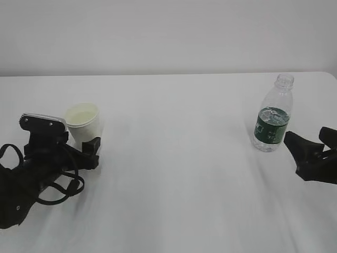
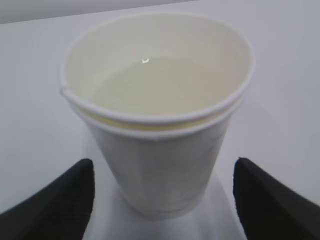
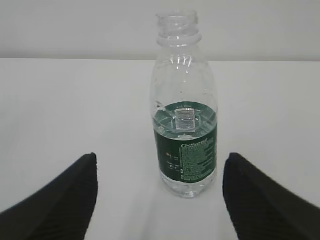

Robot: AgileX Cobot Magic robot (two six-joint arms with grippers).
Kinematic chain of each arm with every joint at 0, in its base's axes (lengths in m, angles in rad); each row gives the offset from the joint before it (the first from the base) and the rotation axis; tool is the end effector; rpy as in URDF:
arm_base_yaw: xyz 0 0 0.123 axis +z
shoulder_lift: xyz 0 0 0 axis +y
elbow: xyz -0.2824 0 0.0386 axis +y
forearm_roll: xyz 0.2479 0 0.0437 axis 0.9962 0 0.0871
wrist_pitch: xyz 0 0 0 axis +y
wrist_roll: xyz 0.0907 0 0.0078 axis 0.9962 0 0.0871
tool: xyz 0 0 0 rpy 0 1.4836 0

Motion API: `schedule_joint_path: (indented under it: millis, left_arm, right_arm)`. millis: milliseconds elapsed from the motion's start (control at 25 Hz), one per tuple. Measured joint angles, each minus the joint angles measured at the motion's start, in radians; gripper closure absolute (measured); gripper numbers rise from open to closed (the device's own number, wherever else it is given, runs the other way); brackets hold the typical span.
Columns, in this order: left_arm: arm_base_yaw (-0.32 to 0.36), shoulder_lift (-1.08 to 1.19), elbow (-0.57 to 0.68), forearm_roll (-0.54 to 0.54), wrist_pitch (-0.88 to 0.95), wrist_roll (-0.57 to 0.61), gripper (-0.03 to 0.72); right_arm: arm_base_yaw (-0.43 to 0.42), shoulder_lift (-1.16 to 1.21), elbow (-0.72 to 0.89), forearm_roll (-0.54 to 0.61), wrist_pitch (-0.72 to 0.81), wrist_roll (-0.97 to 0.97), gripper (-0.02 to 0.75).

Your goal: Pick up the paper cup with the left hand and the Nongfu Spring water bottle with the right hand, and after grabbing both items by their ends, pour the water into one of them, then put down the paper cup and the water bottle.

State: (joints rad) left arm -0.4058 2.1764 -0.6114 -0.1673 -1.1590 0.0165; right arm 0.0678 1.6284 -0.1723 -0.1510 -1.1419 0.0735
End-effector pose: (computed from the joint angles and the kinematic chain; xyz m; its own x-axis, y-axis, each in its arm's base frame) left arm 0.3021 -0.1147 0.0568 -0.3052 0.0763 -0.9492 0.2420 0.9703 0.0002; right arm 0.2130 0.0269 0.1406 -0.2308 -0.0054 -0.9730 -0.1976 0.9794 0.0414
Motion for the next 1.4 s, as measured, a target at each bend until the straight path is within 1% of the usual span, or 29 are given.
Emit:
schedule_joint_path:
  millis: [360, 480, 720, 1040, 1200, 1400]
  left_arm:
    - [0.000, -0.087, 0.081, 0.000, 0.000, -0.002, 0.059]
    - [0.000, -0.125, 0.118, 0.000, 0.000, -0.025, 0.062]
    - [0.000, -0.221, 0.180, 0.000, 0.002, -0.037, 0.083]
    - [0.000, -0.390, 0.189, 0.005, 0.002, -0.037, 0.101]
    - [0.000, -0.475, 0.189, -0.021, 0.002, -0.037, 0.103]
    - [0.000, -0.585, 0.194, -0.030, 0.017, -0.039, 0.118]
  right_arm:
    - [0.000, 0.000, 0.052, -0.044, 0.000, 0.000, 0.145]
    - [0.000, -0.002, 0.068, -0.055, 0.000, 0.002, 0.146]
    - [0.000, -0.073, 0.072, -0.057, 0.000, 0.002, 0.146]
    - [0.000, -0.192, 0.051, 0.021, 0.000, -0.004, 0.145]
    - [0.000, -0.225, -0.002, 0.064, 0.000, -0.002, 0.146]
    - [0.000, -0.248, -0.089, 0.074, 0.018, 0.033, 0.146]
